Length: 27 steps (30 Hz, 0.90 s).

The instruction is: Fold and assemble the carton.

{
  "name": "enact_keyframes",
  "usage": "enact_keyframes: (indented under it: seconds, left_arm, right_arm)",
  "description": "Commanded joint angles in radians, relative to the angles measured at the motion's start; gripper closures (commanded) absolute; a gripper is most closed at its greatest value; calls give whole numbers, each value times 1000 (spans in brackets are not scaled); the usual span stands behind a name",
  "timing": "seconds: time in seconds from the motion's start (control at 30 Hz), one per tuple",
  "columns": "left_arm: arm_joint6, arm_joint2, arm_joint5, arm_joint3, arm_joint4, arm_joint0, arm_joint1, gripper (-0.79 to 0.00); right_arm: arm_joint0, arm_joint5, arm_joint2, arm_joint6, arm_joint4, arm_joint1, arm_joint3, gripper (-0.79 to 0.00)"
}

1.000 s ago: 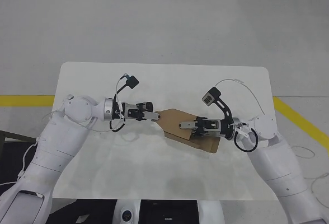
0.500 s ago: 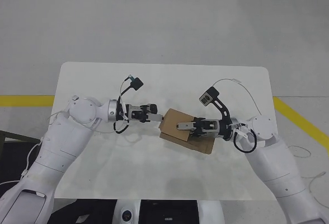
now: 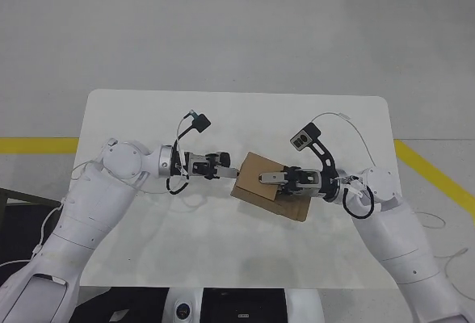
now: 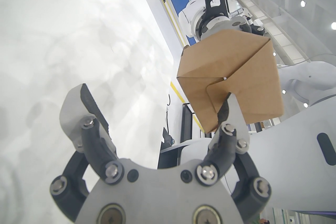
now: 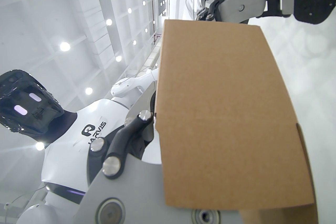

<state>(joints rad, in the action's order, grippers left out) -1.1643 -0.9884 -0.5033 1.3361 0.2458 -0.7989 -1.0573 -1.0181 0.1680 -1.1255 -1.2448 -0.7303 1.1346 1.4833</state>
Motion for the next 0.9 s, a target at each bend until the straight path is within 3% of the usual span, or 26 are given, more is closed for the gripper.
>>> enact_keyframes:
  seconds: [0.0, 0.87]
  left_arm:
    - [-1, 3, 1, 3, 1, 1, -1, -785]
    - [-27, 26, -13, -19, 44, 17, -10, -785]
  right_arm:
    - [2, 1, -1, -1, 2, 0, -7, 0]
    - [13, 14, 8, -61, -24, 7, -38, 0]
